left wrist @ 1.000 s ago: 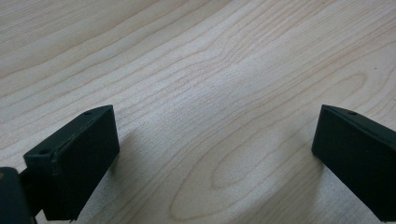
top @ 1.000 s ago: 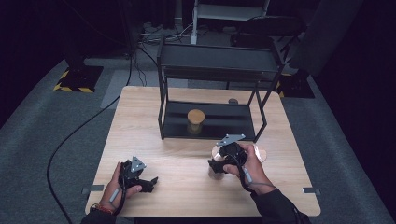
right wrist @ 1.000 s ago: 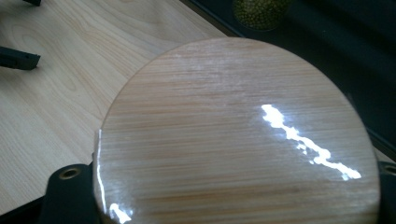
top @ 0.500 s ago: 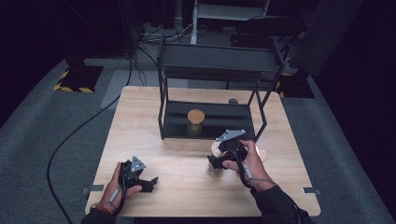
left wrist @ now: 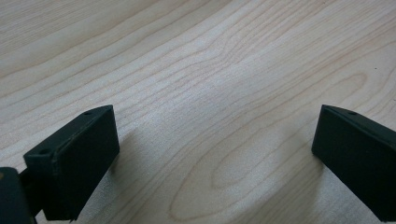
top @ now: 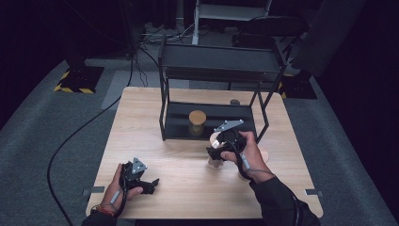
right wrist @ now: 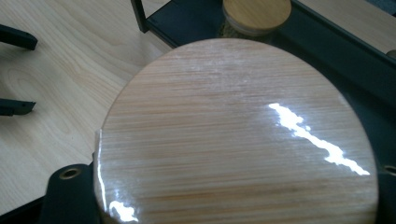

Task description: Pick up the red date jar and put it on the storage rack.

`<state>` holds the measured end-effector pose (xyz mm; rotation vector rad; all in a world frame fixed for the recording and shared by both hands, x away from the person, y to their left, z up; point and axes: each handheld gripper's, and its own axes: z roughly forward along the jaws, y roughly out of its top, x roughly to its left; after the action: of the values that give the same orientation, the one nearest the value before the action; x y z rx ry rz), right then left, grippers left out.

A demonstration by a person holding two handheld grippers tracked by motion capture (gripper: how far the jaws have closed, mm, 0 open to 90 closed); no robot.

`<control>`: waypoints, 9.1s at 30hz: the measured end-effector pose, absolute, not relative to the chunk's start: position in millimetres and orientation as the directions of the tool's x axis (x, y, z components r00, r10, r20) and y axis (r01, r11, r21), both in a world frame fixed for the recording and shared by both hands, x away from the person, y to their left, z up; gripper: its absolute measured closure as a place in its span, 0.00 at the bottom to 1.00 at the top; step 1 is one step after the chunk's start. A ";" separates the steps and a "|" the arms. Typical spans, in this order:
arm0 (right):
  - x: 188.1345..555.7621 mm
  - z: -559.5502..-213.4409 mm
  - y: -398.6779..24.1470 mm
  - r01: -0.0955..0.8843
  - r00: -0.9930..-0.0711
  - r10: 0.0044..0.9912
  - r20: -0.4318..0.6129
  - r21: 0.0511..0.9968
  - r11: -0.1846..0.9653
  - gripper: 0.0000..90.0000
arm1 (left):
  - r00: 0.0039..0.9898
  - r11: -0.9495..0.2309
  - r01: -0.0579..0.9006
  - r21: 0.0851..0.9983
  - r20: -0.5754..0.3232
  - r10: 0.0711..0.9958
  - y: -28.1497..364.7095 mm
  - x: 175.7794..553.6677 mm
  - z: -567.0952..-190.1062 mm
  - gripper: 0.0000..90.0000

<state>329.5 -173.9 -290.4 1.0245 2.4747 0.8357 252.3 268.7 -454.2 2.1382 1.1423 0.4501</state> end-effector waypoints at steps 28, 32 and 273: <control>382.0 -284.7 -167.1 0.587 -0.611 0.788 -0.070 0.627 0.512 0.27 | 0.559 -0.398 0.601 0.693 -0.008 0.829 268.8 252.3 -454.3 0.01; 386.7 -287.0 -164.6 0.587 -0.605 0.792 -0.076 0.629 0.509 0.27 | 0.559 -0.398 0.601 0.693 -0.008 0.829 268.8 252.3 -454.2 0.01; 237.9 -417.0 -358.0 0.487 -0.584 0.771 -0.252 0.652 0.582 0.04 | 0.569 -0.406 0.596 0.692 -0.008 0.822 269.3 253.1 -454.2 0.00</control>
<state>237.9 -358.0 -417.0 1.0008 2.2925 0.7244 253.1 269.3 -454.2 2.1454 1.1282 0.4442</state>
